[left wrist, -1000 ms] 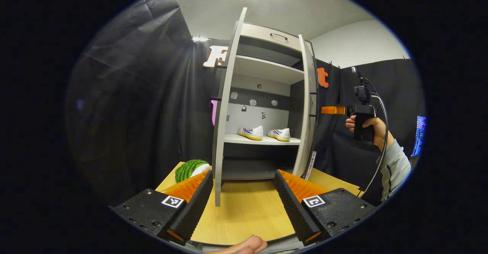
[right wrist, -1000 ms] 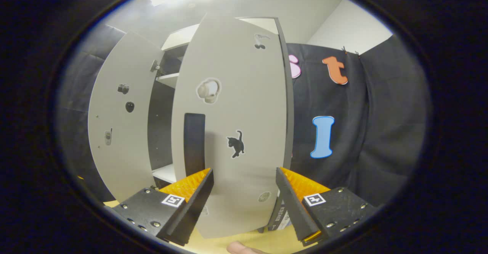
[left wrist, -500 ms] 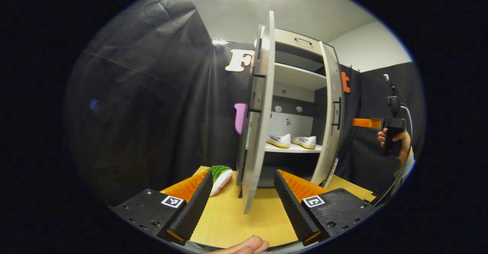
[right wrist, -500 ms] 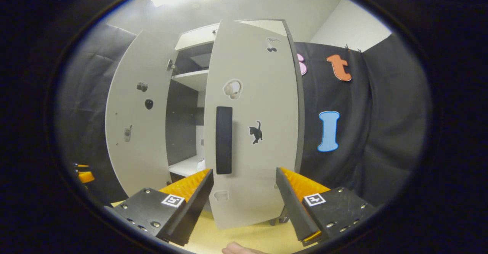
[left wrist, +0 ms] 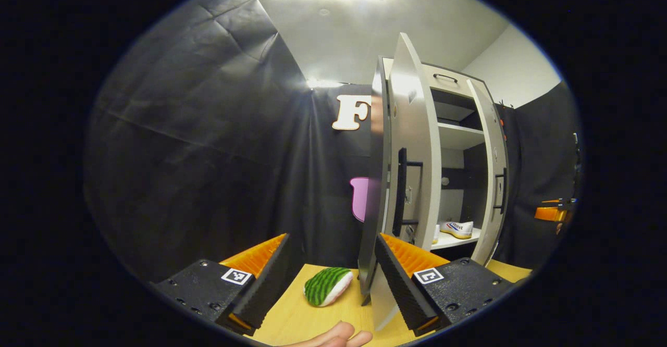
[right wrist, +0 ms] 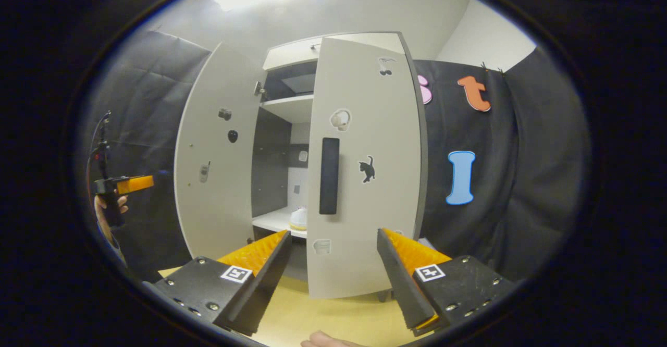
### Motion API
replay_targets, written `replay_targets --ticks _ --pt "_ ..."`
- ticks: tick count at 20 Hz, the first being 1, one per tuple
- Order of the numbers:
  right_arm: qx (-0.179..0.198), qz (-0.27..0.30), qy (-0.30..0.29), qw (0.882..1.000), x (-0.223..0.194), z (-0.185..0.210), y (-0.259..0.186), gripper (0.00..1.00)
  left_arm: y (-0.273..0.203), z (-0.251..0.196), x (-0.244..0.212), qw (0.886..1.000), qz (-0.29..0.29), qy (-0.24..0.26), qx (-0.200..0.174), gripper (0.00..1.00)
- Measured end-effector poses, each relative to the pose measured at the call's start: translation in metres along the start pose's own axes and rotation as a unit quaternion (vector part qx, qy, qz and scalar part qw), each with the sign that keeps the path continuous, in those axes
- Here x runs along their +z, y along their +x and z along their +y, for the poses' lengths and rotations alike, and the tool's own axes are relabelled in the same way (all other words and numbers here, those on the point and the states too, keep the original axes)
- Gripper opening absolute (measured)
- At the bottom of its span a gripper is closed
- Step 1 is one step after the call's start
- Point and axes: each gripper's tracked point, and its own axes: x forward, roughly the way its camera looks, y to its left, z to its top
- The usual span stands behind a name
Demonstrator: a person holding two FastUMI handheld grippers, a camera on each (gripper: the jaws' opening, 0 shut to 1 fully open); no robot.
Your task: Grab one shoe with the right hand and put it into the shoe cabinet, grab the other shoe with the left hand and put it into the shoe cabinet; then close the right door with the right hand and the left door with the left hand.
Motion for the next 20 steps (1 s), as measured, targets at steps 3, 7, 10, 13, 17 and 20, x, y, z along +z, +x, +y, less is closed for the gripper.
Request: replay_targets --ticks 3,7,10,13,17,20 --pt "0.008 -0.01 -0.003 1.0 0.002 0.006 -0.017 0.98 0.023 0.003 0.007 1.0 0.023 0.003 0.0 0.97" --pt "-0.004 -0.005 -0.001 1.0 -0.005 0.008 -0.04 0.98 0.055 -0.006 0.011 0.999 0.041 -0.001 -0.018 0.97" --pt "-0.037 0.006 -0.014 0.999 -0.019 -0.001 -0.063 0.98 0.072 -0.024 0.0 0.997 0.068 -0.005 -0.033 0.97" --pt "-0.031 -0.001 -0.005 1.0 -0.036 0.006 -0.076 0.98 0.079 -0.034 -0.003 0.996 0.083 0.003 -0.032 0.98" --pt "-0.018 0.011 0.007 1.0 -0.059 0.007 -0.091 0.98 0.081 -0.034 0.001 0.996 0.09 0.019 -0.014 0.92" --pt "-0.015 0.014 0.011 1.0 -0.069 0.006 -0.096 0.98 0.081 -0.038 0.0 0.995 0.095 0.019 -0.01 0.95"
